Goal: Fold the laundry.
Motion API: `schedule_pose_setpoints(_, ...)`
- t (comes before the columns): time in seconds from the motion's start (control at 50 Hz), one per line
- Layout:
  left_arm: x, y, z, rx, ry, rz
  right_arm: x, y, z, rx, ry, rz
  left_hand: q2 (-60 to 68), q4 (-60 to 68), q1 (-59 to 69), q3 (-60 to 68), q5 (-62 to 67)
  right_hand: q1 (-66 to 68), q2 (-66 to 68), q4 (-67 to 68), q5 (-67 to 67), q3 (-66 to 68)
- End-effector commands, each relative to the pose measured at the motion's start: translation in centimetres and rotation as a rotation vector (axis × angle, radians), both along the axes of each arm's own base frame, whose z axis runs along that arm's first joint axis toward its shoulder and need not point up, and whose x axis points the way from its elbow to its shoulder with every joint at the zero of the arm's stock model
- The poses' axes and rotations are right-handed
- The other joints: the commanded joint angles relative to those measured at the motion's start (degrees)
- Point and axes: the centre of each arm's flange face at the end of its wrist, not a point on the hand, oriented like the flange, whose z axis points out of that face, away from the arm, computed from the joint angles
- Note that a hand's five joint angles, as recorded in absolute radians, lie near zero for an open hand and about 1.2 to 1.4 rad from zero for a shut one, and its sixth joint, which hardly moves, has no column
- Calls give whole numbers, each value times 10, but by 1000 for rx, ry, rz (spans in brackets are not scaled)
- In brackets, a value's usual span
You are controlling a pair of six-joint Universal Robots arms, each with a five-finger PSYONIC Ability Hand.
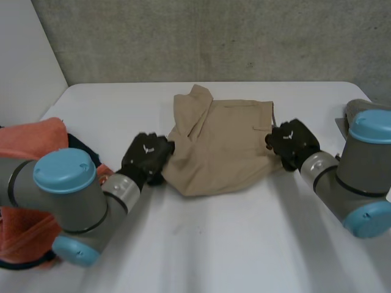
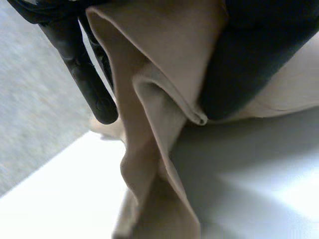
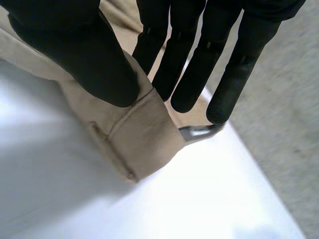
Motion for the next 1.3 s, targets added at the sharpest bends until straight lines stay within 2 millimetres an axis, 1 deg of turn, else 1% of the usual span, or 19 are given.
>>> schedule_pose_setpoints(0.02, 9, 21, 11, 36, -56, -10, -8, 25, 8, 28, 3, 4, -65, -69, -63, -66, -74, 168, 123, 112, 121, 112)
schedule_pose_setpoints(0.14, 12, 25, 7, 48, -65, -9, -13, 35, -2, 68, 21, -1, -63, -67, -61, -64, -73, 168, 123, 112, 121, 112)
schedule_pose_setpoints(0.26, 16, 28, 5, 62, -73, -2, -23, 32, -4, 81, 26, -37, -8, -12, -6, -9, -17, 168, 123, 112, 121, 112)
schedule_pose_setpoints(0.32, 19, 33, 17, 37, -61, 0, -28, 30, -3, 78, 28, -53, 100, 95, 102, 98, 90, 168, 123, 112, 121, 112)
schedule_pose_setpoints(0.38, 21, 37, 28, 13, -47, -1, -30, 29, 1, 63, 37, -60, 137, 133, 139, 136, 128, 168, 123, 112, 121, 112)
schedule_pose_setpoints(0.42, 23, 44, 39, -7, -37, -8, -33, 28, 4, 53, 46, -65, 242, 238, 244, 241, 233, 168, 123, 112, 121, 112)
schedule_pose_setpoints(0.46, 25, 50, 47, -13, -33, -13, -38, 31, 8, 47, 70, -71, 243, 239, 245, 241, 233, 168, 123, 112, 121, 112)
schedule_pose_setpoints(0.54, 35, 78, 59, 60, -74, -33, -49, 45, 23, 56, 150, -68, 243, 239, 245, 241, 233, 168, 123, 112, 121, 112)
schedule_pose_setpoints(0.64, 41, 120, 58, 242, -177, -96, -66, 67, 42, 108, 256, -65, 243, 239, 245, 241, 233, 168, 123, 112, 121, 112)
schedule_pose_setpoints(0.68, 45, 134, 53, 334, -234, -117, -71, 79, 43, 163, 302, -53, 243, 239, 245, 241, 233, 168, 123, 112, 121, 112)
schedule_pose_setpoints(0.74, 47, 141, 49, 394, -273, -125, -73, 92, 37, 231, 344, -25, 243, 239, 245, 241, 233, 168, 123, 112, 121, 112)
schedule_pose_setpoints(0.78, 43, 135, 50, 395, -274, -126, -74, 95, 35, 242, 352, -16, -48, -52, -46, -50, -58, 168, 123, 112, 121, 112)
schedule_pose_setpoints(0.82, 39, 130, 53, 378, -265, -125, -73, 96, 32, 239, 351, -14, -185, -190, -183, -187, -195, 168, 123, 112, 121, 112)
schedule_pose_setpoints(0.92, 16, 93, 82, 215, -171, -120, -73, 92, 27, 206, 341, -22, -288, -293, -286, -290, -298, 168, 123, 112, 121, 112)
schedule_pose_setpoints(1.02, -9, 53, 94, 40, -141, -137, -73, 90, 23, 179, 328, -27, -288, -293, -286, -290, -298, 168, 123, 112, 121, 112)
schedule_pose_setpoints(1.12, -38, 8, 66, -78, -232, -202, -72, 92, 19, 174, 326, -26, -283, -288, -281, -285, -293, 168, 123, 112, 121, 112)
schedule_pose_setpoints(1.14, -44, -8, 54, -109, -273, -227, -72, 92, 18, 173, 326, -24, -282, -286, -280, -283, -291, 168, 123, 112, 121, 112)
schedule_pose_setpoints(1.2, -52, -35, 28, -168, -345, -279, -71, 91, 13, 177, 325, -23, -275, -279, -273, -276, -284, 168, 123, 112, 121, 112)
schedule_pose_setpoints(1.3, -63, -57, -4, -220, -386, -347, -71, 90, 3, 196, 329, -17, -261, -266, -260, -263, -271, 168, 123, 112, 121, 112)
